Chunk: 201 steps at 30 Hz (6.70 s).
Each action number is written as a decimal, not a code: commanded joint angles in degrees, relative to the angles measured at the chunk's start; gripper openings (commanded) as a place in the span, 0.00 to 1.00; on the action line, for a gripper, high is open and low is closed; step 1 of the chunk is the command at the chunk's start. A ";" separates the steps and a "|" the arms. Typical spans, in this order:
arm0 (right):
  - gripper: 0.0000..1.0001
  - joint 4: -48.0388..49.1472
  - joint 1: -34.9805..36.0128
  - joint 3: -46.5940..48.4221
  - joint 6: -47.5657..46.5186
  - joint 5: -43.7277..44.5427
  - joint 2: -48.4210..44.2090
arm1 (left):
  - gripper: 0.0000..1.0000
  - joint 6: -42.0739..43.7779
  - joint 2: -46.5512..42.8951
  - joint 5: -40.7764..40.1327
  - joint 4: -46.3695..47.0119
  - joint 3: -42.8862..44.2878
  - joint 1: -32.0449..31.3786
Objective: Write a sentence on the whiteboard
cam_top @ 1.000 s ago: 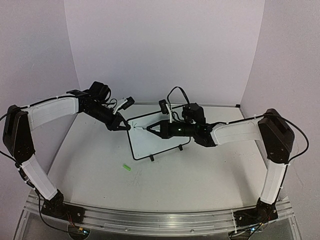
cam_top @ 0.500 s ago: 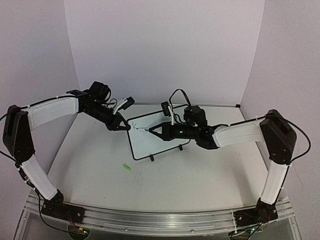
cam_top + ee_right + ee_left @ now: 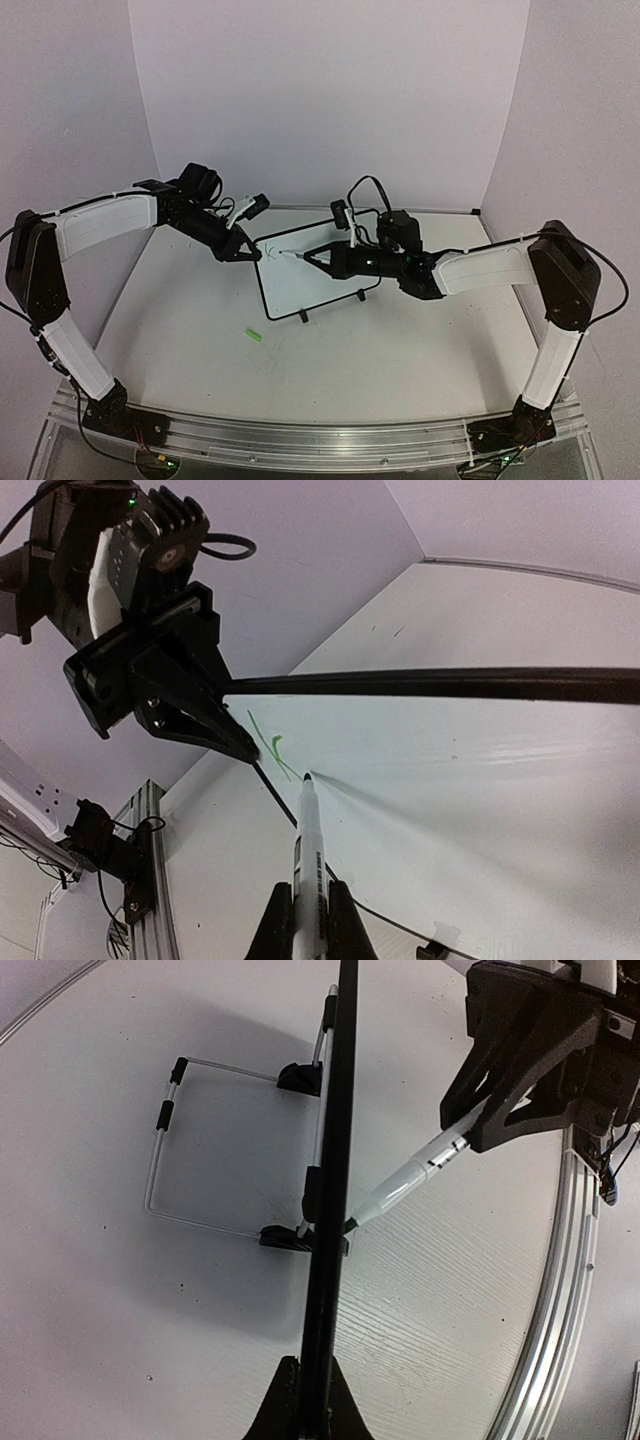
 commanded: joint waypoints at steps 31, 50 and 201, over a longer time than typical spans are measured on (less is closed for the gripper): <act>0.00 2.68 -1.22 -0.60 1.54 5.89 -2.39 | 0.00 1.92 0.93 -3.21 -2.20 1.69 0.15; 0.00 2.69 -1.60 2.00 1.16 2.03 -1.88 | 0.00 1.94 0.96 -3.38 -2.34 1.72 0.14; 0.00 2.86 -3.69 -5.16 2.27 5.76 -4.00 | 0.00 2.22 1.54 -3.90 -2.67 1.96 0.15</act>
